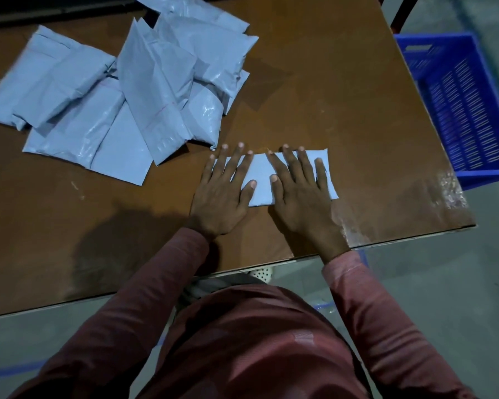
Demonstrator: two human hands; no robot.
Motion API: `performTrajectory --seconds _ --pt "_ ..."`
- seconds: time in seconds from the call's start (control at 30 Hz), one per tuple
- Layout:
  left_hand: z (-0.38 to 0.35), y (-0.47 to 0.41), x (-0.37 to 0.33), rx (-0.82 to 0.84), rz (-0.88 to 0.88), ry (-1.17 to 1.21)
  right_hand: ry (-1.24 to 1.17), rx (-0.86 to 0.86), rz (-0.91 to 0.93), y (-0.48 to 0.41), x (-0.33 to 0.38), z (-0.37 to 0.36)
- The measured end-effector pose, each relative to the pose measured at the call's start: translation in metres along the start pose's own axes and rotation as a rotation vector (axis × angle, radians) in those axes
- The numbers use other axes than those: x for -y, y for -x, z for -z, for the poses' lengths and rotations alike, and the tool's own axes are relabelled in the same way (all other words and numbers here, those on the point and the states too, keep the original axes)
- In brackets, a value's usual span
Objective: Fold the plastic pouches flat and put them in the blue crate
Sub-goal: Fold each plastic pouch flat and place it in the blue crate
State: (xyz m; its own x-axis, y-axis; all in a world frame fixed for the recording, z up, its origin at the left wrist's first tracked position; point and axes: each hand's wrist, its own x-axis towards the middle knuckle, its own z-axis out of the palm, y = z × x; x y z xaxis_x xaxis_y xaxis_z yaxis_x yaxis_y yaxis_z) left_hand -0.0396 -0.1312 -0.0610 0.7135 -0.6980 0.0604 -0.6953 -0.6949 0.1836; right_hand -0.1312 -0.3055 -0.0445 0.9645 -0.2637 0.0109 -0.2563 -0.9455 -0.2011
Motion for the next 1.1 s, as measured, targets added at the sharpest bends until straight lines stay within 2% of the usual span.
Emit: performTrajectory --seconds 0.27,0.4,0.5,0.6,0.73,0.87,0.97,1.1 --pt "0.009 0.007 -0.004 0.025 0.040 0.041 -0.029 0.053 0.041 0.000 -0.005 0.009" --pt "0.021 0.030 -0.022 -0.013 0.019 0.241 -0.042 0.025 -0.019 0.019 -0.004 0.022" --pt "0.020 0.048 -0.033 0.049 -0.039 0.330 -0.130 0.009 -0.033 0.039 0.001 0.026" --pt "0.009 0.057 -0.037 0.141 -0.063 0.250 -0.201 -0.041 -0.061 0.052 0.005 0.019" --pt "0.003 0.055 -0.040 0.158 -0.070 0.133 -0.237 -0.082 -0.087 0.053 0.006 0.002" --pt "-0.002 0.055 -0.041 0.167 -0.088 0.055 -0.205 -0.136 -0.040 0.050 0.002 -0.014" --pt "0.002 0.053 -0.040 0.190 -0.090 0.091 -0.175 -0.126 -0.021 0.047 -0.003 -0.014" --pt "0.026 0.040 -0.032 0.303 -0.040 0.246 -0.090 -0.048 0.027 0.041 -0.009 0.013"
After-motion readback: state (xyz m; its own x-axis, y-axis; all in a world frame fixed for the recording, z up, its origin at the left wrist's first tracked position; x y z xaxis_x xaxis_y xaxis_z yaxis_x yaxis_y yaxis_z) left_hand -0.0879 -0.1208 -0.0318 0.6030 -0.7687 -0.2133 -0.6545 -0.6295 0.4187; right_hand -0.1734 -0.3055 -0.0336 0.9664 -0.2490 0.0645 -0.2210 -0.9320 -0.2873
